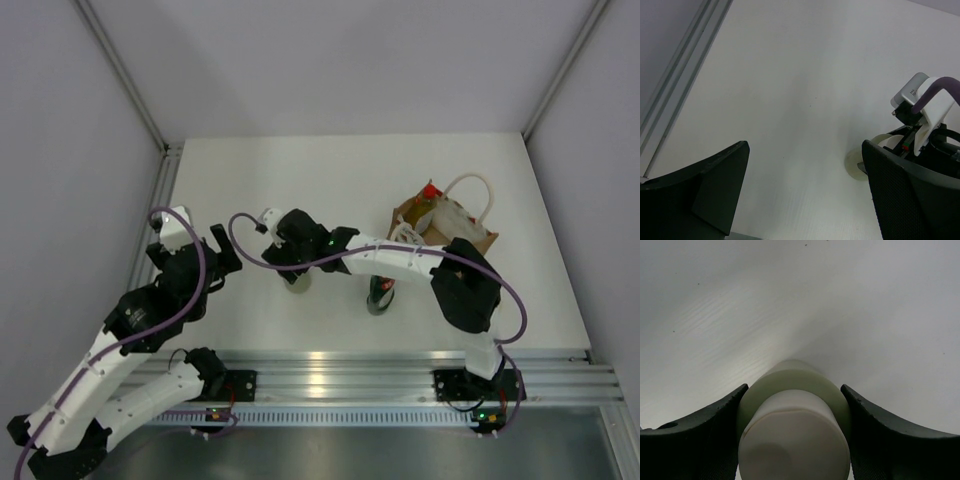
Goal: Take the personal care products out of the canvas bag
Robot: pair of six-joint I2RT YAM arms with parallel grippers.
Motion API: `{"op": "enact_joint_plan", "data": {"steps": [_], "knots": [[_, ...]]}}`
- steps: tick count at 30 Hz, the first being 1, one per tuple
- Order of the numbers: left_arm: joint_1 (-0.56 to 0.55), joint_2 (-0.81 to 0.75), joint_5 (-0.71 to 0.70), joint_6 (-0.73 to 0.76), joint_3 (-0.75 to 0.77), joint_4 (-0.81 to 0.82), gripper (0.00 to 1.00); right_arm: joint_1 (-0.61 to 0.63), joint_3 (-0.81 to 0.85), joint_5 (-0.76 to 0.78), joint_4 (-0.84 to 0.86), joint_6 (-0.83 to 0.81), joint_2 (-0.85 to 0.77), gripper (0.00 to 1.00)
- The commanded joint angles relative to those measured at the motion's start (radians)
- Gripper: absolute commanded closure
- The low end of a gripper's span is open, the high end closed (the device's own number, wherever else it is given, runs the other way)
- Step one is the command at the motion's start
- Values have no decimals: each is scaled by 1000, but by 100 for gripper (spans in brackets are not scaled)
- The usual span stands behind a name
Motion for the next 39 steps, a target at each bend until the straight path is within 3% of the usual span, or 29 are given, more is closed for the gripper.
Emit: {"op": "enact_joint_plan", "data": {"steps": [1,3,7,9,17,25,39], "knots": [[-3,13,-11,-10,-3,7,2,11,-8,-32,199,-8,-70,67],[-3,18,-6,-6,-1,7,2,11,-19,-42,204,-11,-78,42],[-3,18,8,-10,-1,7,2,17,-44,-73,202,-28,-95,34],[-3,18,11,-8,-1,10,2,17,-51,-88,201,-34,-104,20],[-3,54,38,0,6,16,2,17,-88,-55,195,-28,-242,13],[-3,93,110,16,28,33,2,-20,-185,126,152,-13,-510,7],[-4,350,443,36,135,190,2,-509,-376,134,-95,251,-880,7]]}}
